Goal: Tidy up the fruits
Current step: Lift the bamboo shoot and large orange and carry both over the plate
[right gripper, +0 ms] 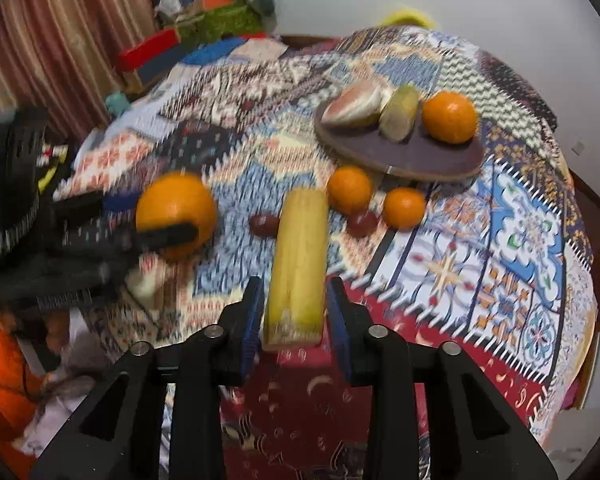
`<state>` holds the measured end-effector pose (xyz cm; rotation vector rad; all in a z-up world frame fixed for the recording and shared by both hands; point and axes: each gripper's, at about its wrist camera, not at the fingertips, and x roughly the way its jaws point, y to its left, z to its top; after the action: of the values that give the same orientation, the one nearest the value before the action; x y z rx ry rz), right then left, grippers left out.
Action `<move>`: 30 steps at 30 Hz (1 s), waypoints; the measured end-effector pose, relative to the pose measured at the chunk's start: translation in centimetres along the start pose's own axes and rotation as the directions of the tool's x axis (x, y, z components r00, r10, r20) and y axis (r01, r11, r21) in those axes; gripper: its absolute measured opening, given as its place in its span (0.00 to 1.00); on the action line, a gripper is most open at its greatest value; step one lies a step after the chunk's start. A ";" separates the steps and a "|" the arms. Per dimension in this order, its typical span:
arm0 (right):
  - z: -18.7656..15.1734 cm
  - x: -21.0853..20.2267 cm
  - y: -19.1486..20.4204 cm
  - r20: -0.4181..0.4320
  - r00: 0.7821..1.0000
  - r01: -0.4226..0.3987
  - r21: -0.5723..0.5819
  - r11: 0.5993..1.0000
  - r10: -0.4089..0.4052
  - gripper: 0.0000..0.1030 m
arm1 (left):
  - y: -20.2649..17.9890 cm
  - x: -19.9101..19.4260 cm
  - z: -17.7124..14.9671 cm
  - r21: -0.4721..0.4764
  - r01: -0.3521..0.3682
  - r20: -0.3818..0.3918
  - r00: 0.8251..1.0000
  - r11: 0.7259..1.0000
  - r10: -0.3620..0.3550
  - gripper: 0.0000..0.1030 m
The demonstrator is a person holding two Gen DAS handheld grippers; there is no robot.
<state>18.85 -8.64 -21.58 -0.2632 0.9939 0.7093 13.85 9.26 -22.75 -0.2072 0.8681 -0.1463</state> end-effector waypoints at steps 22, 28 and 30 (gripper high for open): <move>1.2 0.8 -2.8 0.102 0.994 -0.054 0.038 0.998 0.050 0.31 | -2.8 -1.3 2.8 0.018 -0.095 0.034 0.995 0.995 0.095 0.61; 1.7 -2.8 -5.1 0.206 0.978 -0.036 0.052 0.998 0.024 0.31 | -4.1 -0.9 5.2 0.026 -0.101 0.065 0.993 0.995 0.099 0.61; 2.0 -3.6 -5.6 0.231 0.973 -0.028 0.055 0.998 0.014 0.31 | -4.6 -0.7 6.0 0.024 -0.098 0.072 0.993 0.995 0.096 0.61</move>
<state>22.65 -13.37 -18.15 -0.1167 0.7952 0.7120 17.86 5.71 -17.37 -0.1434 0.8033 -0.0597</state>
